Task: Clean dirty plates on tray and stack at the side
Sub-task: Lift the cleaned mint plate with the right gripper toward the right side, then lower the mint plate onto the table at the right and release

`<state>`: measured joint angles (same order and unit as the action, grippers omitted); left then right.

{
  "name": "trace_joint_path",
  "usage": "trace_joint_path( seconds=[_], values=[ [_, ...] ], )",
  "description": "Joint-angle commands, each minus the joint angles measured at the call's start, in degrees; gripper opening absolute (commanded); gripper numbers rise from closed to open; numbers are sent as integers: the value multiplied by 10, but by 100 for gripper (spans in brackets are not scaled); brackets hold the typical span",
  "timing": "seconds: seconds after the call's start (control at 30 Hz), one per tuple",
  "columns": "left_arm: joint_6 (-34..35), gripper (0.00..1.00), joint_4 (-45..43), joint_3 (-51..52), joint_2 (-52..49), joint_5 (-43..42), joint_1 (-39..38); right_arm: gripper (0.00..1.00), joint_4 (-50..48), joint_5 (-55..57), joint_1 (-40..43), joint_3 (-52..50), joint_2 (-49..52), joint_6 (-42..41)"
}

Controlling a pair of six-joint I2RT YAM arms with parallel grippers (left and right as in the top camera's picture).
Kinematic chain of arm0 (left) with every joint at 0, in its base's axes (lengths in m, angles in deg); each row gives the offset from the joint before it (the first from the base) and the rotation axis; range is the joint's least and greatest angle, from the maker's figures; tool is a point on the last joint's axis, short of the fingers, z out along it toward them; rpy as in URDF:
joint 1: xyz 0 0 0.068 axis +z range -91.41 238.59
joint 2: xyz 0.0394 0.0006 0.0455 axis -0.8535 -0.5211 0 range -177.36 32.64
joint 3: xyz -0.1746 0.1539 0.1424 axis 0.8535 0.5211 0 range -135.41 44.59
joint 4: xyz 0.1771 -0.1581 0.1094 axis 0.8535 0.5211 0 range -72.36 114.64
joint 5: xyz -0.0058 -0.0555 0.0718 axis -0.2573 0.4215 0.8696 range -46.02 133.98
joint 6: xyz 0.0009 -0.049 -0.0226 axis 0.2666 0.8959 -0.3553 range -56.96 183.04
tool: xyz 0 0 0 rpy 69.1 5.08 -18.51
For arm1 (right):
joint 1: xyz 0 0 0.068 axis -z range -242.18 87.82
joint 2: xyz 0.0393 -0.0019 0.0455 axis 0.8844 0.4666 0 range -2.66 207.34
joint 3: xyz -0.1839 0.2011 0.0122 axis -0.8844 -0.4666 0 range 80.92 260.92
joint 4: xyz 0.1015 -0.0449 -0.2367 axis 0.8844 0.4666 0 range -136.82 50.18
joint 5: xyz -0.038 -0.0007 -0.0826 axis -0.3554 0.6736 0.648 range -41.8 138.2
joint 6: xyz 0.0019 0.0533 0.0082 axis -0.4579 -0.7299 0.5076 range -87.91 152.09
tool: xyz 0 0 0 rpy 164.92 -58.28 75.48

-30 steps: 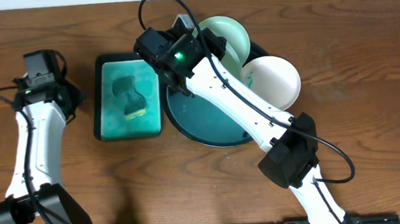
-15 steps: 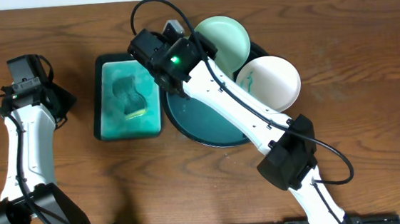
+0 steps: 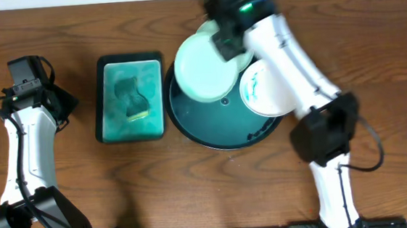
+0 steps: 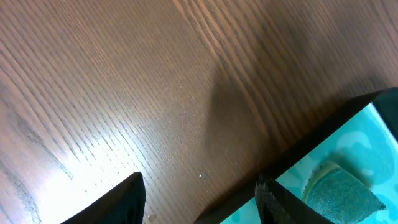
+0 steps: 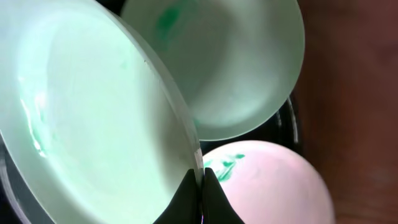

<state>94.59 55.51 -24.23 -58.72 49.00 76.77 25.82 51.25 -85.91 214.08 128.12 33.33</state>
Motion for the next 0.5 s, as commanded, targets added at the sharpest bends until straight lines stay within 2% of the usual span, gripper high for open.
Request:
trace_joint_path(
  seconds=[0.0,0.17,0.3,0.47],
  values=[
    [5,58,3,3,2,0,1,1,3,-234,85,11,0,2],
    [5,58,3,3,2,0,1,1,2,-301,177,2,1,1],
    [5,58,3,3,2,-7,1,1,1,-312,239,-2,1,-16],
    [4,58,2,3,2,-75,1,1,-9,-312,305,-3,1,-56]
  ],
)
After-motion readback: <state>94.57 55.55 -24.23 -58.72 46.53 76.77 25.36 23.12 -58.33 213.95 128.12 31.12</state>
